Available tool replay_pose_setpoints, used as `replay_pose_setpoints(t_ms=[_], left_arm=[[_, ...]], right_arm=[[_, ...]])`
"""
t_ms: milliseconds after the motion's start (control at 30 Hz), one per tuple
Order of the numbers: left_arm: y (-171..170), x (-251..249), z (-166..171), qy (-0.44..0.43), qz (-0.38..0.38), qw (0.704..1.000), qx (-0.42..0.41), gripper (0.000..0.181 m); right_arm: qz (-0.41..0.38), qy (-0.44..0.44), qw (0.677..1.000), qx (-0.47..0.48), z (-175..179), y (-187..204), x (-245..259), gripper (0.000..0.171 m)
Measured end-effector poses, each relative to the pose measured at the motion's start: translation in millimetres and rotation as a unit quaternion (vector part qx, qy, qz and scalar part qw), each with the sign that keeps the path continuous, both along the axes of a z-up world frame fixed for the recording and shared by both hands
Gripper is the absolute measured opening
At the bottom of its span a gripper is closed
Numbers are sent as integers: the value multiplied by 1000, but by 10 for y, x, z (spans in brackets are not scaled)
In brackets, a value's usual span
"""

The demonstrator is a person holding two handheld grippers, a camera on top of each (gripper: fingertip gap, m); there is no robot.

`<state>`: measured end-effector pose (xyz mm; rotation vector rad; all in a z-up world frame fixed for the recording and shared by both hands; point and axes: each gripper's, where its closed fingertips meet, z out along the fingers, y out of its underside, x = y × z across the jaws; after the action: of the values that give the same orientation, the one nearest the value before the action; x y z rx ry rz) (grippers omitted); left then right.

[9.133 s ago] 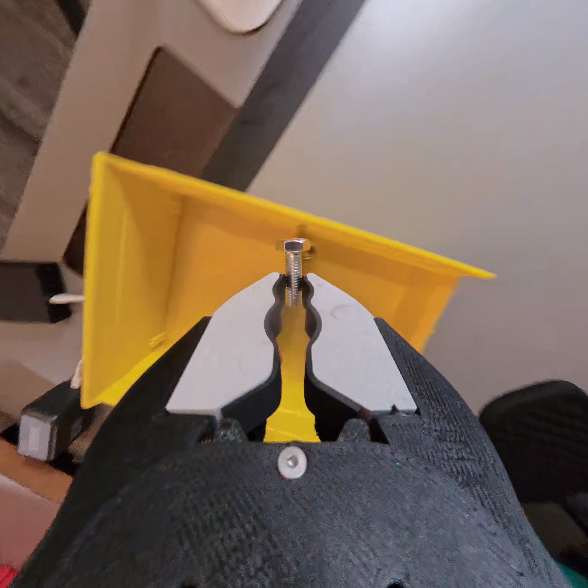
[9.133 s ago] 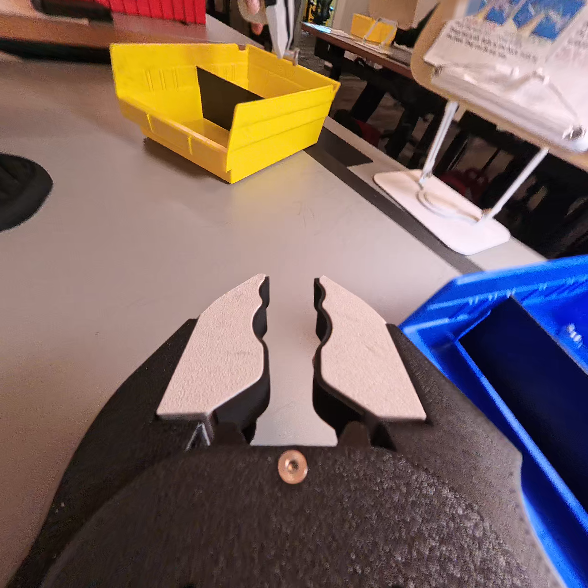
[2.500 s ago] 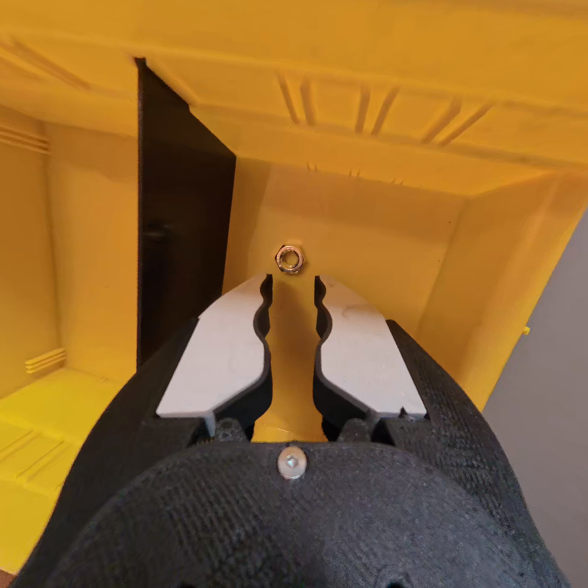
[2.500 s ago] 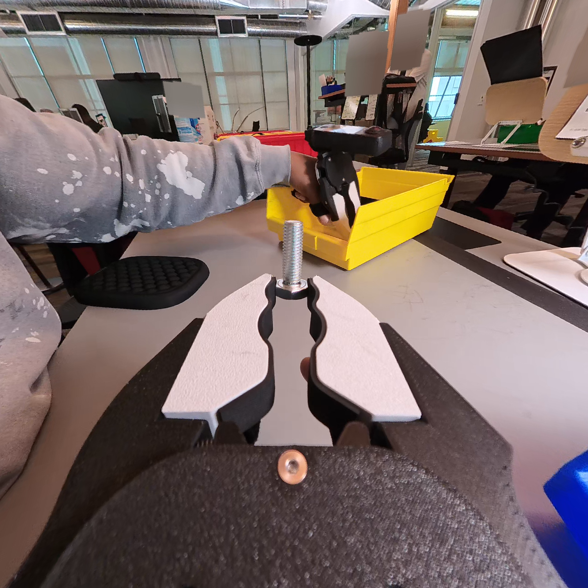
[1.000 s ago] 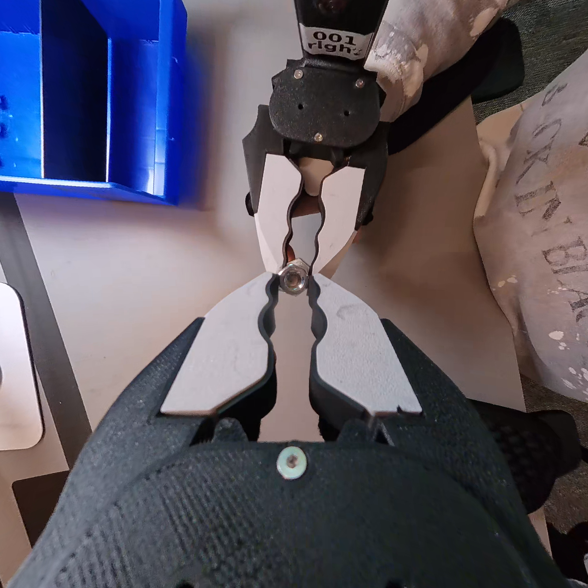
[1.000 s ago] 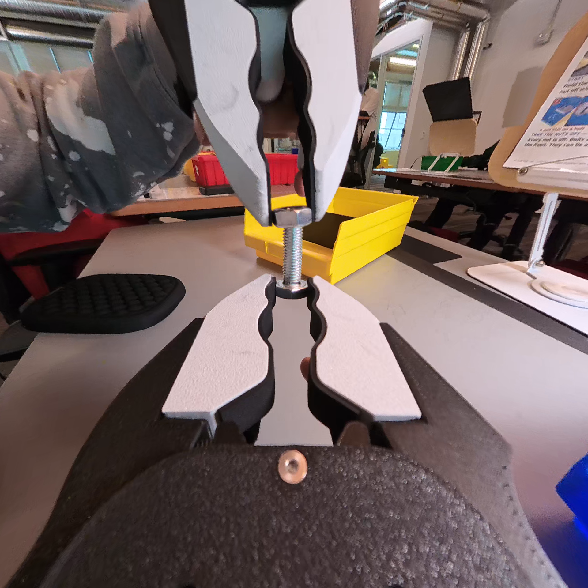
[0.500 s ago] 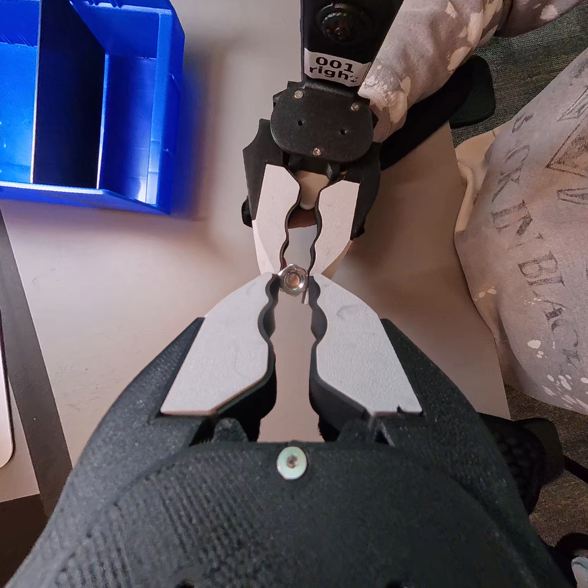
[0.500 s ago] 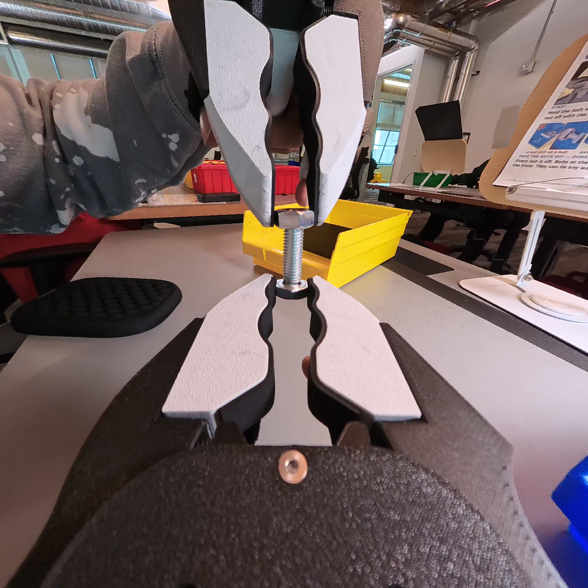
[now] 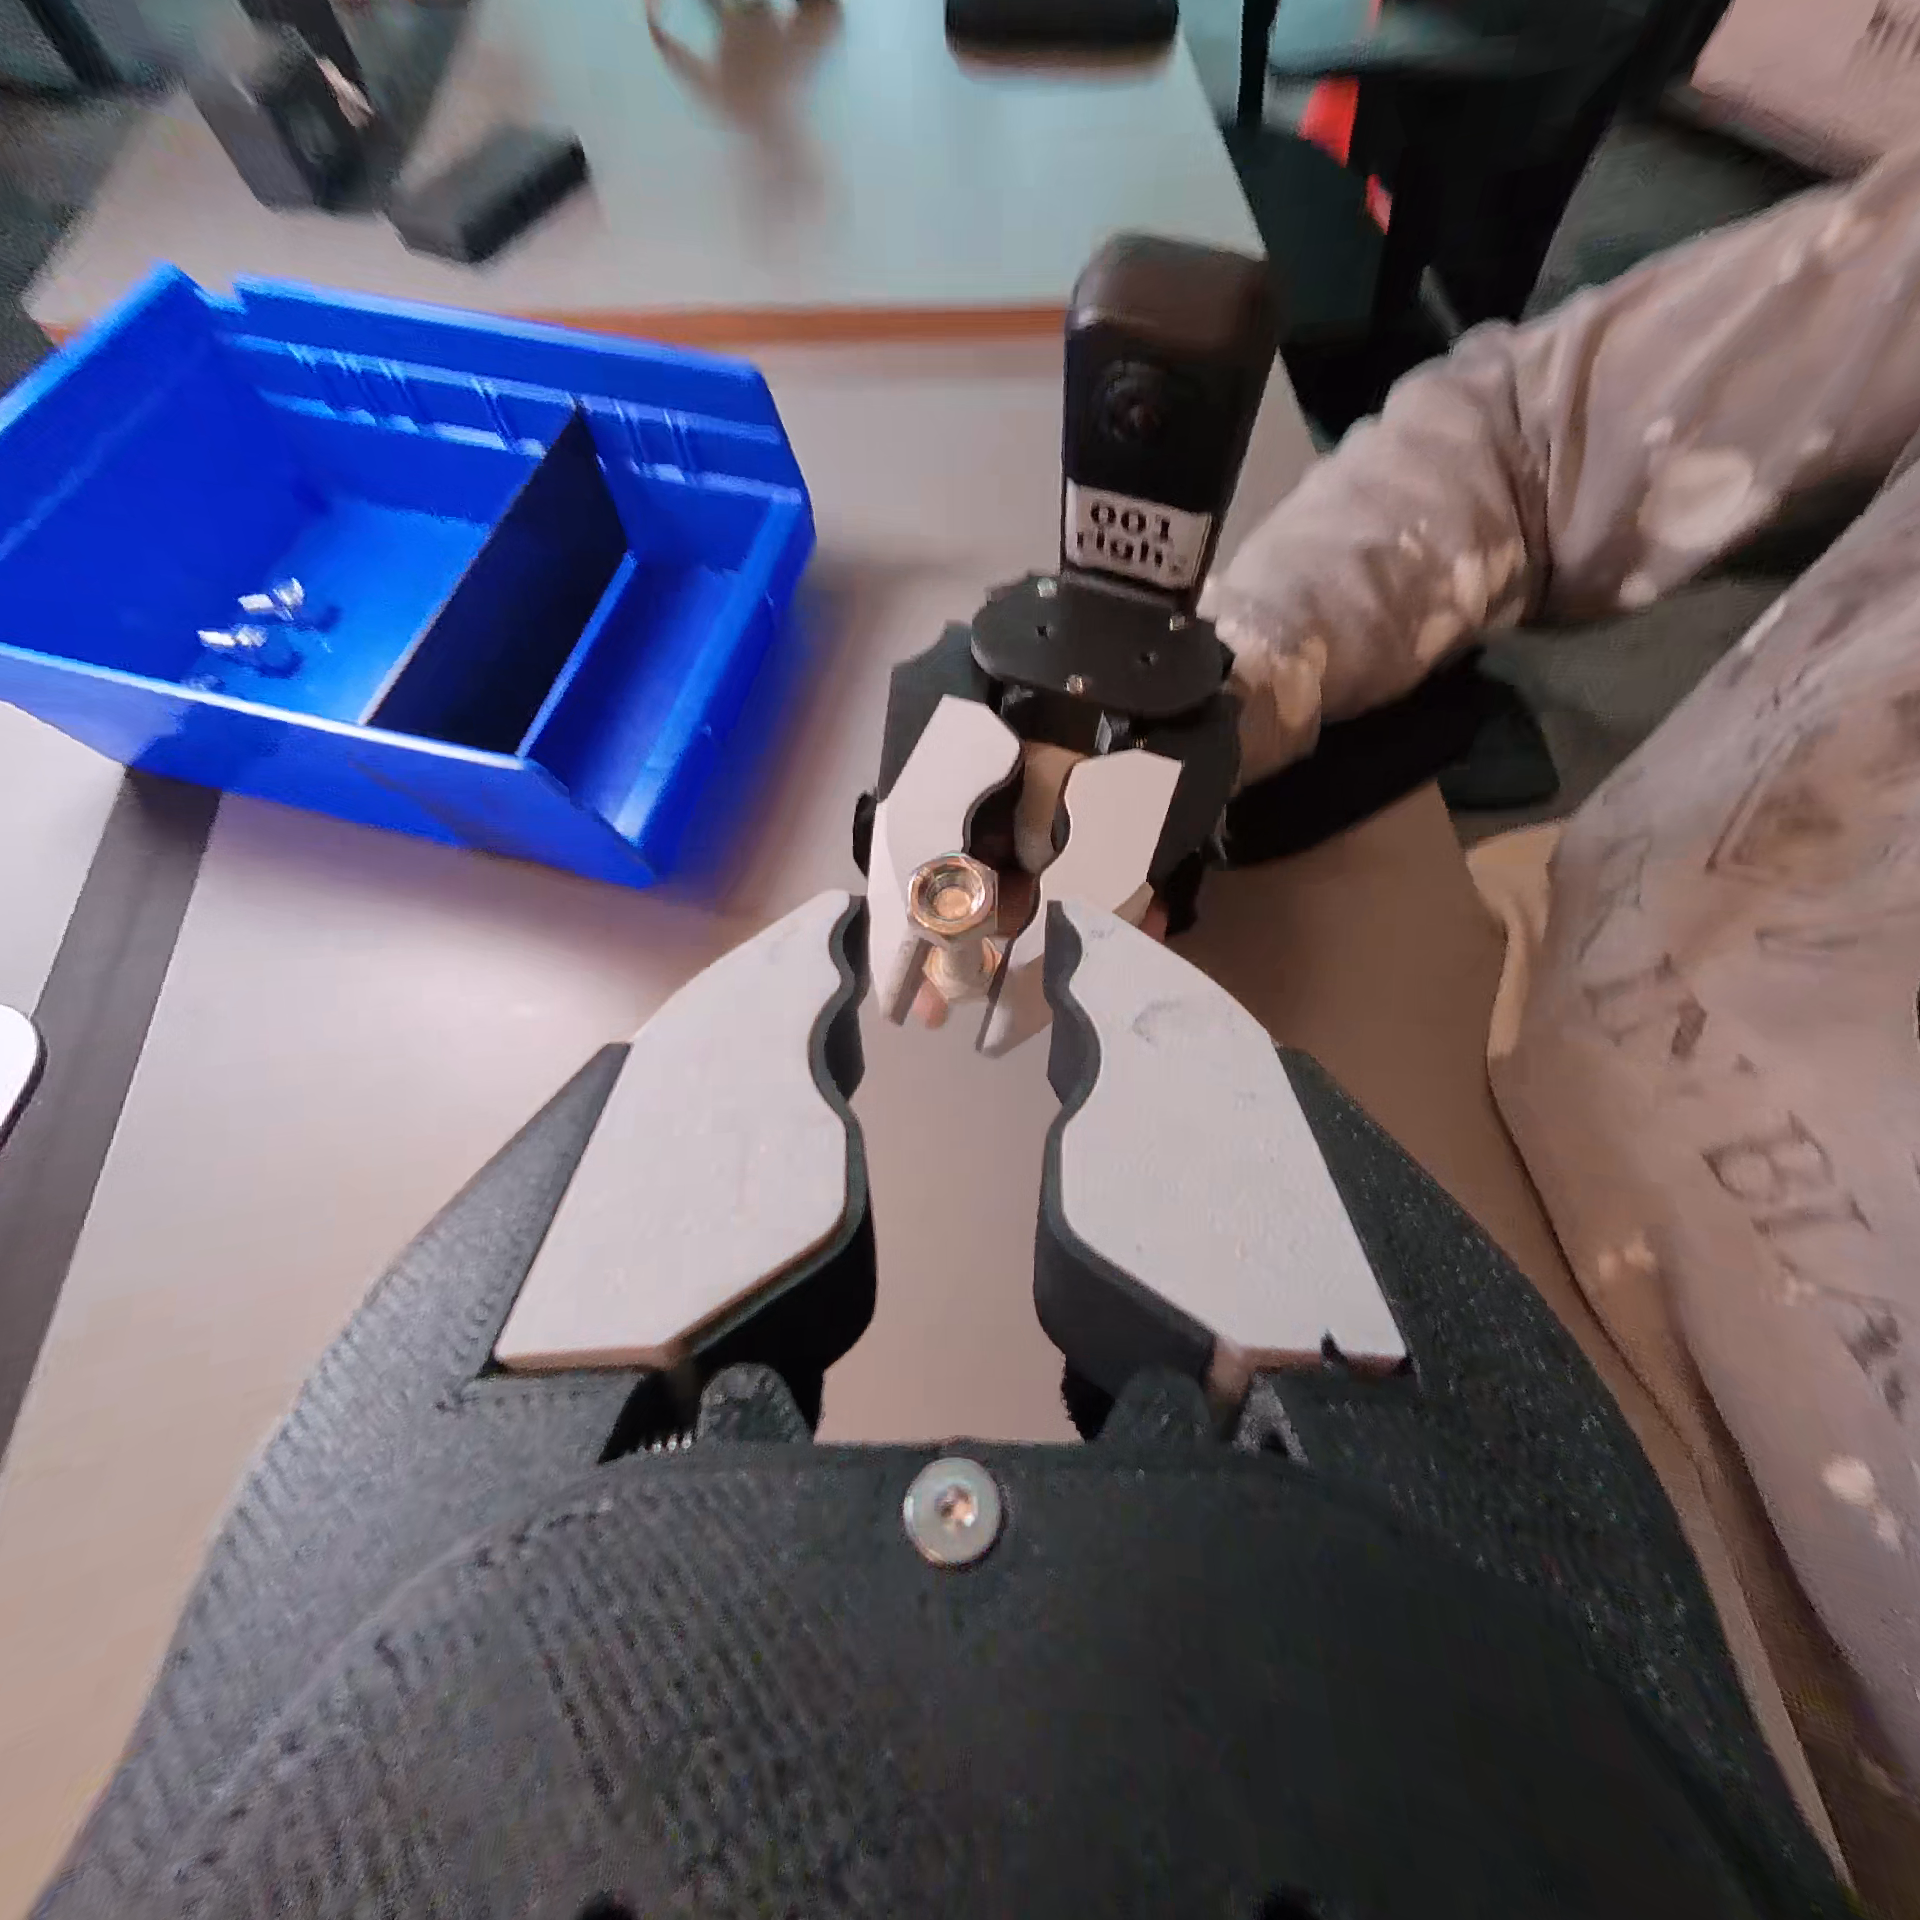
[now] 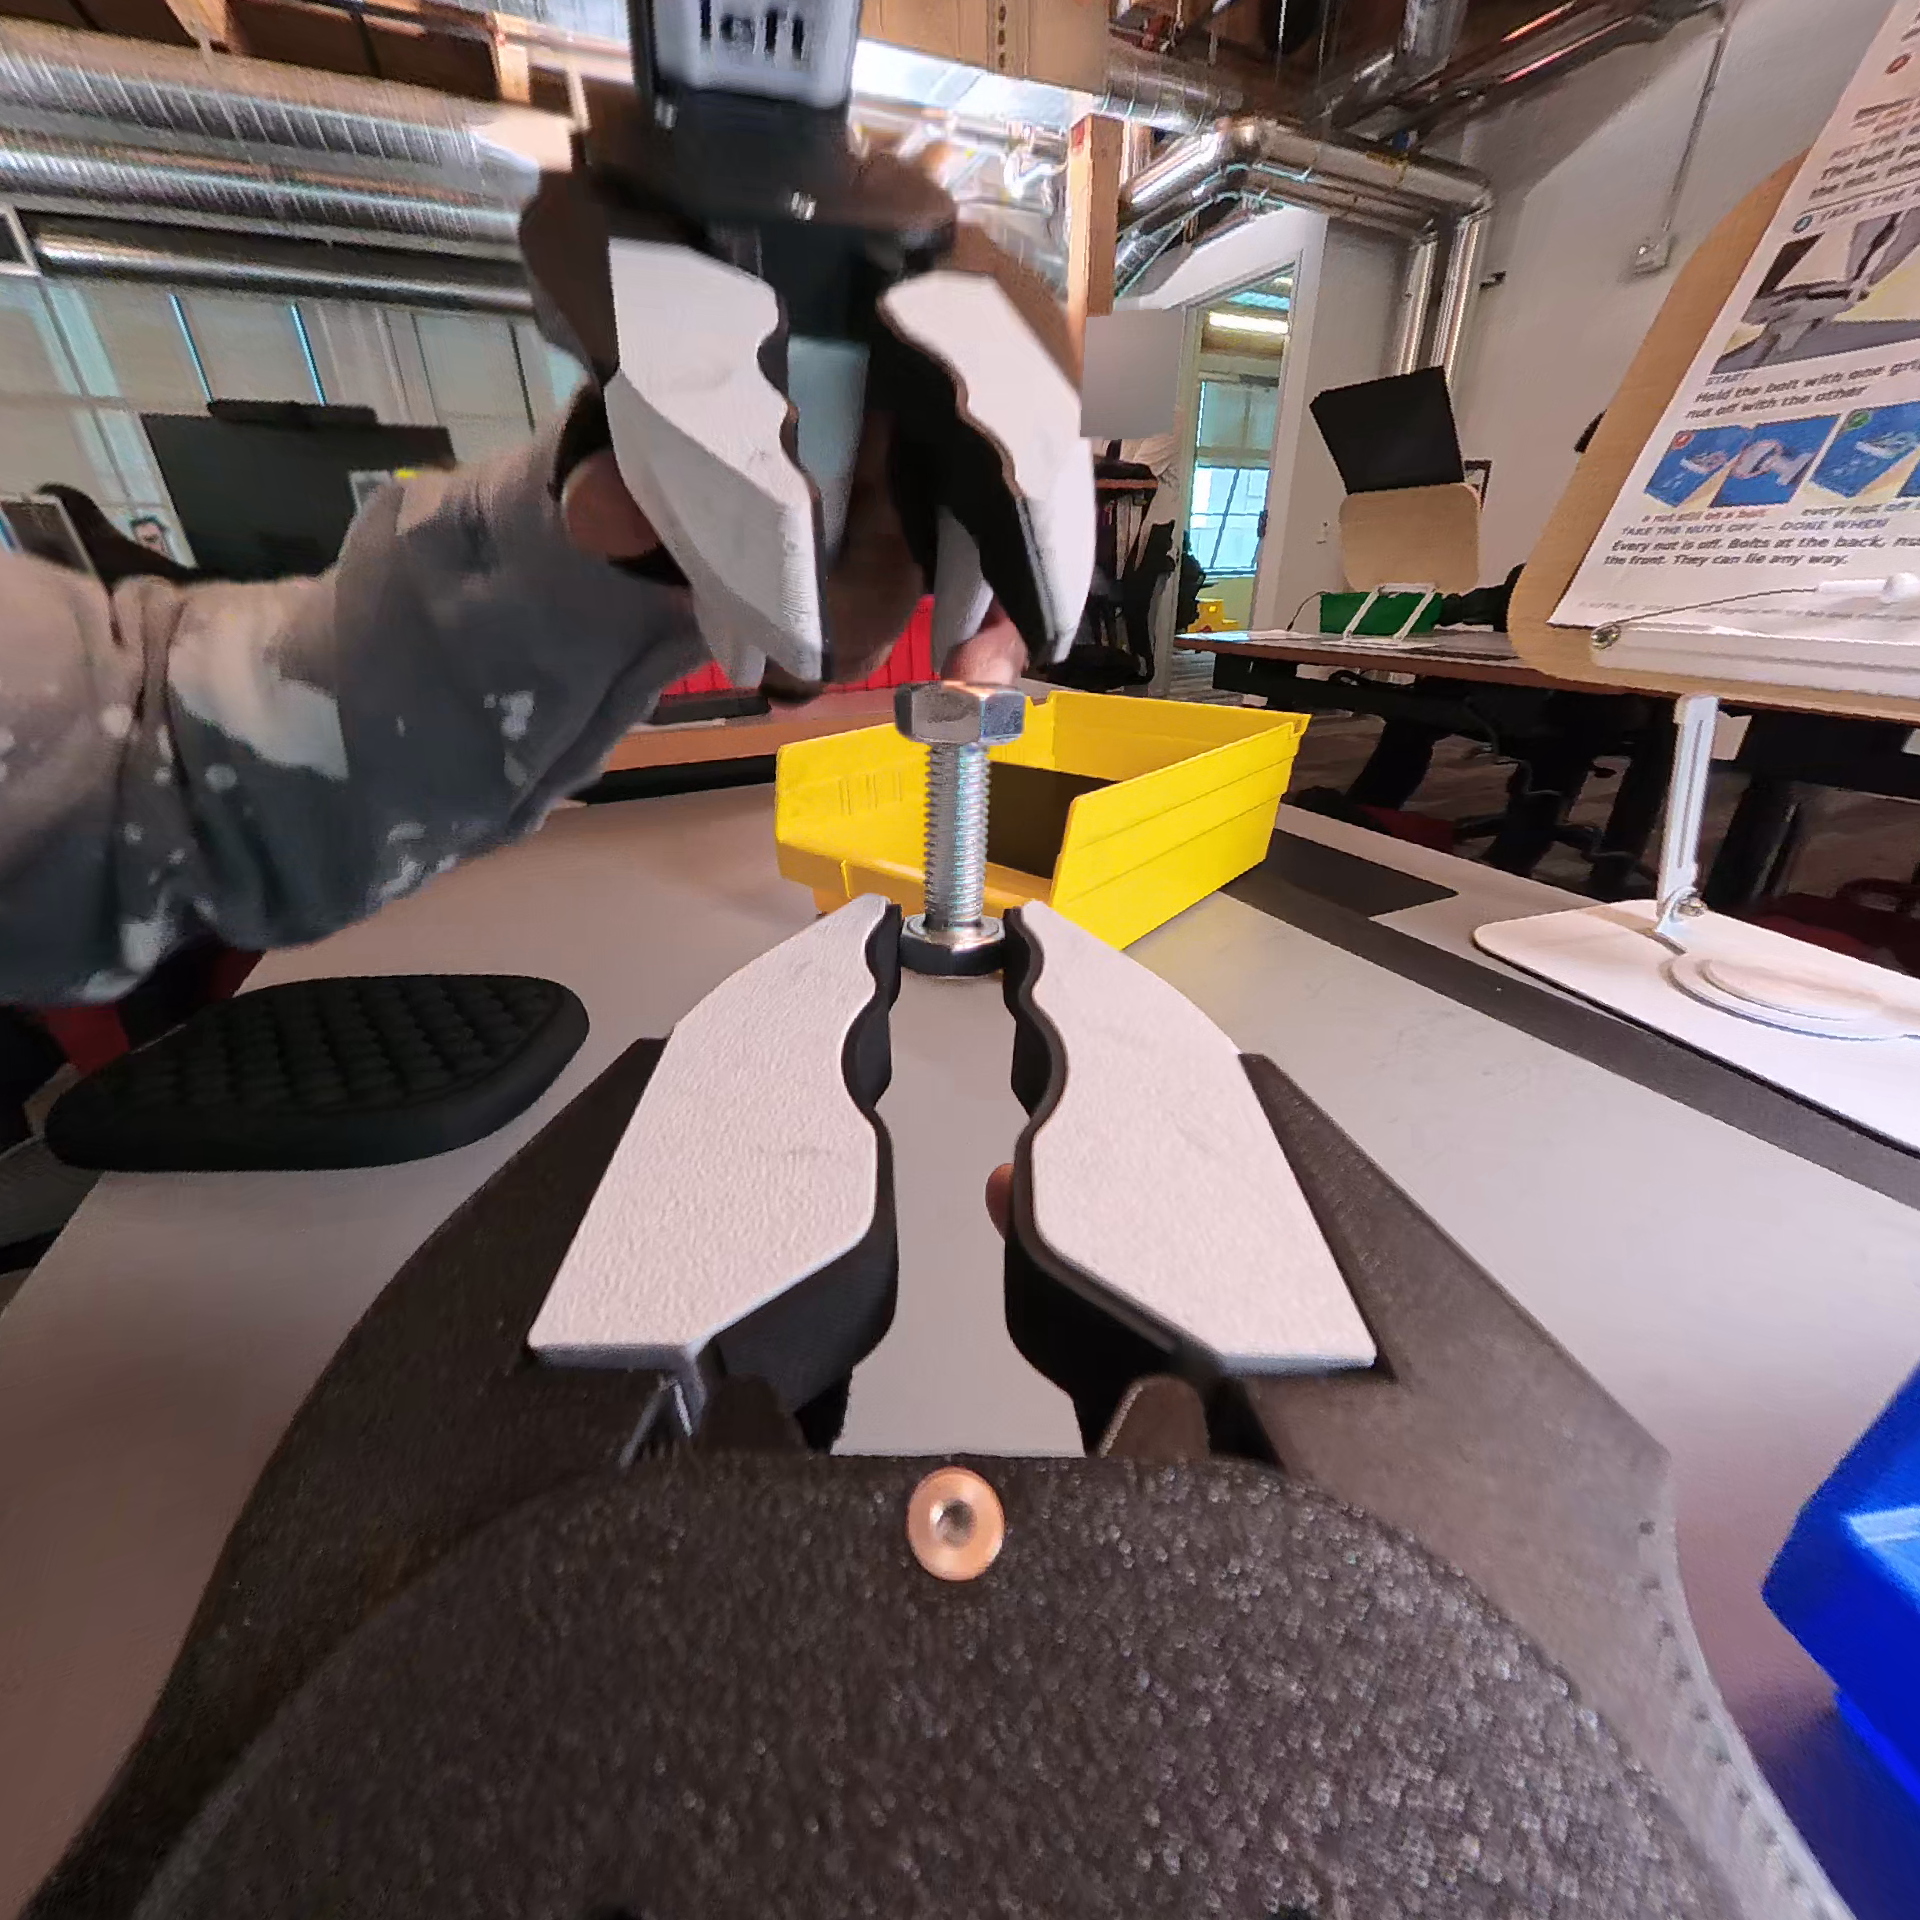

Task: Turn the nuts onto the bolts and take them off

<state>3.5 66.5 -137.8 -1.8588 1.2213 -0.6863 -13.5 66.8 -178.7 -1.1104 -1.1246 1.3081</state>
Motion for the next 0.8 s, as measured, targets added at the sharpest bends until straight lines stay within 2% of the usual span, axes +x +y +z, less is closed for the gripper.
replay_pose_setpoints(t_ms=[100, 167, 367, 500, 800], left_arm=[[9, 32, 28, -96, 24, 995, 21, 31], [49, 31, 26, -129, 38, 990, 36, 29], [80, 12, 80, -174, 32, 983, 38, 23], [138, -111, 101, -192, 53, 979, 48, 20], [98, 108, 92, -233, 34, 971, 33, 29]], right_arm=[[-3, 6, 1000, -5, 21, 22, 13, 18], [-3, 8, 1000, -8, 29, 25, 13, 18], [17, 42, 999, -19, 137, -12, 68, 18], [42, 85, 995, -24, 305, -65, 154, 18], [12, 52, 998, -18, 207, 13, 95, 18]])
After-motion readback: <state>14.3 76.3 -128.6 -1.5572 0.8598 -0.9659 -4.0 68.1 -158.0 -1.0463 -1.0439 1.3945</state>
